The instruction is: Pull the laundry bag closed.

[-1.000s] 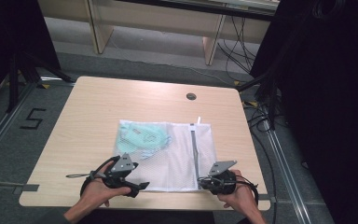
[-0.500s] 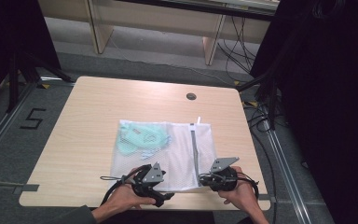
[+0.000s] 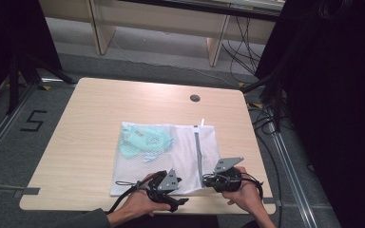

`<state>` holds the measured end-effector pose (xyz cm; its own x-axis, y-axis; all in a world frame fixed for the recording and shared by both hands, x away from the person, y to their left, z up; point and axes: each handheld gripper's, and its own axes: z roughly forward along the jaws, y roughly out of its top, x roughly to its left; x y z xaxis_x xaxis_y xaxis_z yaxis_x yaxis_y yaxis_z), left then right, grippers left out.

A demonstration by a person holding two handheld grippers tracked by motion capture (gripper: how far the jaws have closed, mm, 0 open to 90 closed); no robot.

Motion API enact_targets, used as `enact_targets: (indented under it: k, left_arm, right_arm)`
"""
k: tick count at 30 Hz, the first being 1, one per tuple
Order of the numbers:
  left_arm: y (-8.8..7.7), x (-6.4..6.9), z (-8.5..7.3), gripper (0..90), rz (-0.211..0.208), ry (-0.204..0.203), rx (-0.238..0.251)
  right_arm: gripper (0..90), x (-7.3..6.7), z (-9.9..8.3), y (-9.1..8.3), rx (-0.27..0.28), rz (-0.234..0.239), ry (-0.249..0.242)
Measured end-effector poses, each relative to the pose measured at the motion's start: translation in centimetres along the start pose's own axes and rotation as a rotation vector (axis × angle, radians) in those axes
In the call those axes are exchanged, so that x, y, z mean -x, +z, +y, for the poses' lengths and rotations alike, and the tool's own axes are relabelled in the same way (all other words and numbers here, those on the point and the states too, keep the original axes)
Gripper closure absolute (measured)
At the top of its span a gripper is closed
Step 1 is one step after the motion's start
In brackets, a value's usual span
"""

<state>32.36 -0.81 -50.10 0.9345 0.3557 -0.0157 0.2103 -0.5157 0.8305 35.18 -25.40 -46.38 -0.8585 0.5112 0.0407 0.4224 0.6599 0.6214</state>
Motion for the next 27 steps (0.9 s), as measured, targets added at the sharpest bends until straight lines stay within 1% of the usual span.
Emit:
enact_targets:
  k: [1,2,3,4,5,6,7,8,9,10,11,12,13,14,15,16,17,18,19,20,21,22,23,24,25,26,27]
  left_arm:
    - [0.4,0.1,0.1,30.8,-0.006,-0.012,0.002]
    - [0.4,0.1,0.1,31.6,-0.006,-0.012,0.002]
    - [0.6,0.1,0.1,33.0,-0.003,-0.008,0.007]
    - [0.8,0.1,0.3,33.1,-0.006,0.004,0.001]
    - [0.8,0.1,0.3,33.1,-0.006,0.004,0.001]
    - [1.1,0.2,0.4,33.2,-0.011,0.006,0.010]
    - [1.3,0.3,0.6,34.1,-0.002,0.019,0.007]
    - [1.4,0.3,0.7,35.2,-0.005,0.024,0.010]
    - [1.5,0.3,0.9,35.8,0.004,0.033,0.014]
    - [1.7,0.3,1.0,37.0,-0.004,0.028,0.011]
    - [1.7,0.3,1.0,39.2,-0.004,0.028,0.011]
    - [1.9,0.3,1.1,40.3,0.005,0.039,0.014]
    - [2.1,0.2,1.3,41.2,0.005,0.048,0.010]
    - [2.7,0.4,1.2,43.6,0.009,0.045,0.027]
    - [2.8,0.3,1.3,46.3,0.005,0.053,0.015]
    - [2.8,0.3,1.3,47.6,0.005,0.053,0.015]
    - [3.2,0.3,1.4,52.2,-0.001,0.060,0.015]
    - [3.2,0.3,1.4,53.6,-0.001,0.060,0.015]
    - [3.5,0.3,1.5,54.3,0.002,0.062,0.015]
    - [3.7,0.3,1.6,55.2,-0.006,0.061,0.019]
    - [3.7,0.3,1.6,56.2,-0.006,0.061,0.019]
    - [3.8,0.3,1.6,56.2,-0.001,0.070,0.016]
    - [3.9,0.4,1.6,57.3,-0.010,0.062,0.019]
    - [4.0,0.4,1.7,57.3,-0.010,0.065,0.017]
    - [4.0,0.3,1.7,57.8,-0.012,0.080,0.004]
    - [4.1,0.4,1.7,58.5,-0.006,0.082,0.010]
    - [4.2,0.3,1.7,59.3,-0.002,0.090,0.006]
  right_arm:
    - [86.5,-0.1,0.1,-0.1,-0.009,0.008,0.010]
    - [86.5,0.1,0.1,-0.1,-0.006,0.002,-0.009]
    - [86.5,0.1,0.1,-0.2,-0.006,0.002,-0.007]
    - [86.5,-0.1,0.1,-0.2,-0.008,0.004,0.005]
    - [86.5,-0.1,0.1,-0.2,-0.008,0.004,0.005]
    - [86.5,0.0,0.2,-0.3,-0.017,0.008,-0.009]
    - [86.5,0.1,0.2,-0.3,-0.013,0.009,-0.017]
    - [86.5,0.1,0.2,-0.3,-0.012,0.007,-0.020]
    - [86.5,0.1,0.2,-0.3,-0.014,0.010,-0.021]
    - [86.5,0.1,0.2,-0.3,-0.014,0.010,-0.022]
    - [86.5,0.1,0.3,-0.3,-0.013,0.009,-0.020]
    - [86.4,0.0,0.3,-0.3,-0.020,0.010,-0.003]
    - [86.5,0.0,0.3,-0.3,-0.020,0.012,-0.003]
    - [86.5,0.0,0.2,-0.2,-0.007,0.010,-0.003]
    - [86.5,0.0,0.2,-0.1,0.004,0.010,-0.005]
    - [86.5,-0.1,0.2,-0.2,-0.006,0.013,-0.001]
    - [86.5,-0.1,0.3,-0.2,-0.008,0.009,0.004]
    - [86.5,-0.1,0.3,-0.2,-0.008,0.009,0.004]
    - [86.4,-0.1,0.3,-0.2,-0.008,0.009,0.005]
    - [86.5,-0.1,0.3,-0.2,-0.006,0.010,0.003]
    - [86.5,-0.1,0.3,-0.2,-0.006,0.010,0.003]
    - [86.5,0.0,0.3,-0.3,-0.004,0.010,-0.009]
    - [86.5,-0.1,0.3,-0.3,-0.006,0.012,0.004]
    - [86.5,-0.1,0.3,-0.3,-0.006,0.012,0.004]
    - [86.5,0.0,0.3,-0.3,-0.005,0.012,0.000]
    - [86.5,0.0,0.3,-0.3,-0.004,0.009,0.000]
    - [86.5,0.1,0.3,-0.3,-0.003,0.007,-0.011]
